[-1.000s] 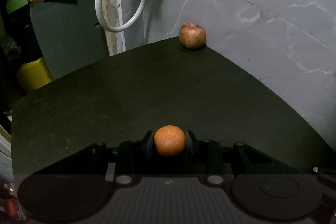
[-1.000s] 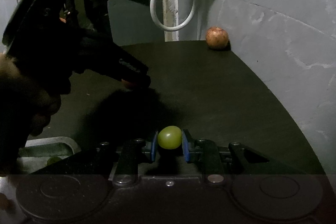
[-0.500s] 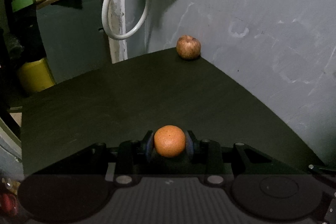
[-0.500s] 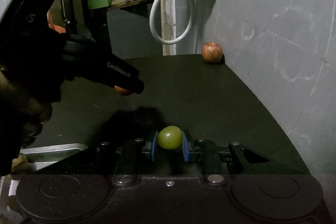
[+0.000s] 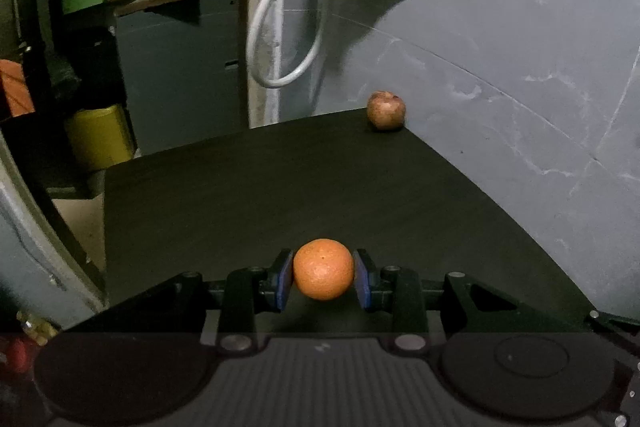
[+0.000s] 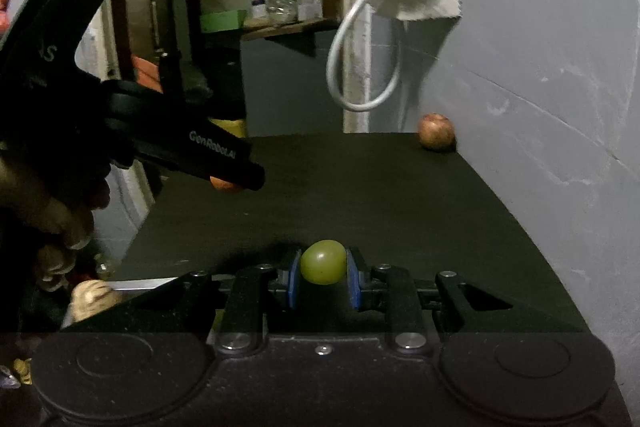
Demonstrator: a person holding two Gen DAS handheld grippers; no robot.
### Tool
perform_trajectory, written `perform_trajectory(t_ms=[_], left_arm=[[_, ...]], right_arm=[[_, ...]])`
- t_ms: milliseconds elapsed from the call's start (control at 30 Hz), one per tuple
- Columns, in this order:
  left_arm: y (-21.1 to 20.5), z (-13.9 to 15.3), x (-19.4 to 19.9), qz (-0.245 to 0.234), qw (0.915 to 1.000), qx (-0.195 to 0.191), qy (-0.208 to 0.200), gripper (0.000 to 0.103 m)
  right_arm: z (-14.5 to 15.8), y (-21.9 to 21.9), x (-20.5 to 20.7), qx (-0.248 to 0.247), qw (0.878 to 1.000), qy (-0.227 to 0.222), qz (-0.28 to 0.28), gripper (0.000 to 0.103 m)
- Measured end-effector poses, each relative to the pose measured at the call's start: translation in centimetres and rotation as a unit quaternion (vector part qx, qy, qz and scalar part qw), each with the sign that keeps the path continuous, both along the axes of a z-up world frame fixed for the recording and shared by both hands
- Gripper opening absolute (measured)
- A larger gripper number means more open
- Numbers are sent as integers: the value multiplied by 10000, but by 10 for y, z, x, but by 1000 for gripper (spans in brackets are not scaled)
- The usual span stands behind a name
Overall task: Organize fruits
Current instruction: 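Lift the tangerine and green grape off the table with both tools, then carry the tangerine and green grape over the silver tray with both tools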
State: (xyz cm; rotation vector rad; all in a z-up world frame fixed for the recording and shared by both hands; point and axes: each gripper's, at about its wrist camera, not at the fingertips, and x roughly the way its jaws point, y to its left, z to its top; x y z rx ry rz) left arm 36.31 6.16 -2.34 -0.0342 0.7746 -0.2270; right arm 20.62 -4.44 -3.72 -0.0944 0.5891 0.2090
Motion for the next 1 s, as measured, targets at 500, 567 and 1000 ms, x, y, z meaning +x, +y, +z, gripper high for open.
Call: perform_trajectory(t_ms=[500, 567, 1000], left_arm=[[51, -4, -72, 604, 9975, -183, 314, 35], [57, -8, -83, 680, 9966, -267, 382, 35], [79, -30, -125, 976, 9890, -752, 817, 35]], right_arm=[[1, 30, -57, -93, 9971, 197, 731, 26], [-1, 32, -64, -147, 9957, 269, 879, 26], [-18, 44, -84, -614, 9808, 752, 1690, 26]])
